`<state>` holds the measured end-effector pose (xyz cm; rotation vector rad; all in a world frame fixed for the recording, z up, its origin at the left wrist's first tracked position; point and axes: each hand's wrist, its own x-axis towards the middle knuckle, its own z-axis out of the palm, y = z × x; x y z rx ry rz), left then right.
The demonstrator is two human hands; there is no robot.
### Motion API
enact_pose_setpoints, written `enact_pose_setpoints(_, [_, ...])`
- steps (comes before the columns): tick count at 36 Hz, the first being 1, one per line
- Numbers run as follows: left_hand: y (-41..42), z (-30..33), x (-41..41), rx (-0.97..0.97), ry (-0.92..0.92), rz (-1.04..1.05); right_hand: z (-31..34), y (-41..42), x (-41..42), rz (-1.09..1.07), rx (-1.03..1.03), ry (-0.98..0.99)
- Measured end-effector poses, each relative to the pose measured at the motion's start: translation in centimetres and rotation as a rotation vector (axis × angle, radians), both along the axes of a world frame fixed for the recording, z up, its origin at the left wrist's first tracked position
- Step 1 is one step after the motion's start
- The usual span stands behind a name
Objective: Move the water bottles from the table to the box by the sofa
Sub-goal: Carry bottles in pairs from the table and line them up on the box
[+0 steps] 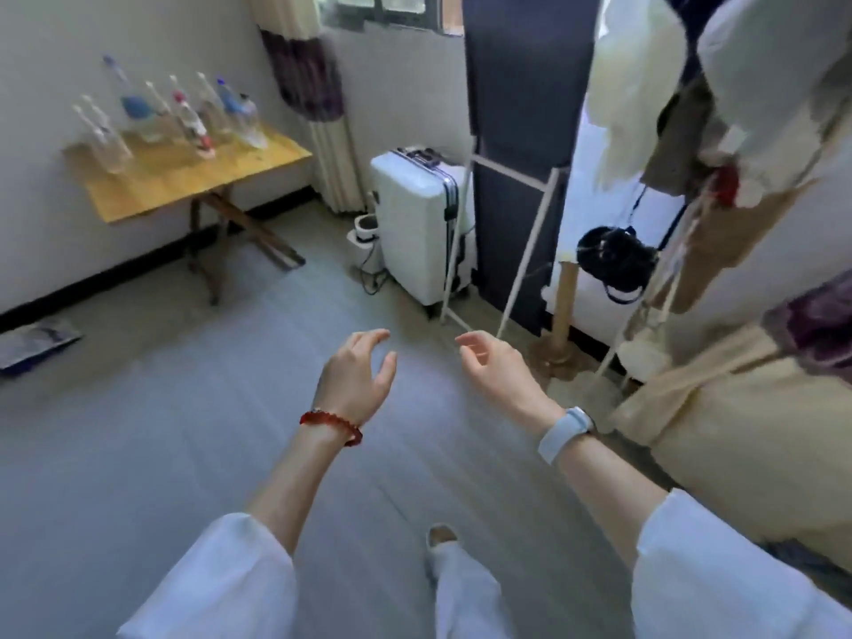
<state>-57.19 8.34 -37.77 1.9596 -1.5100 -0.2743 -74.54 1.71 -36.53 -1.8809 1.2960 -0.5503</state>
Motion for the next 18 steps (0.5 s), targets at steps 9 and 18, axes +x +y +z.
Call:
enact_pose_setpoints(9, [-13.3,3.7,17.6,-0.019,0.032,0.312,2.2,-17.5,21.2,0.278,-0.017,0.002])
enact_pose_setpoints(18, [-21.0,2.6,35.0,-0.031,0.089,0.547,1.9,-27.7,40.8,0.479,-0.006,0.005])
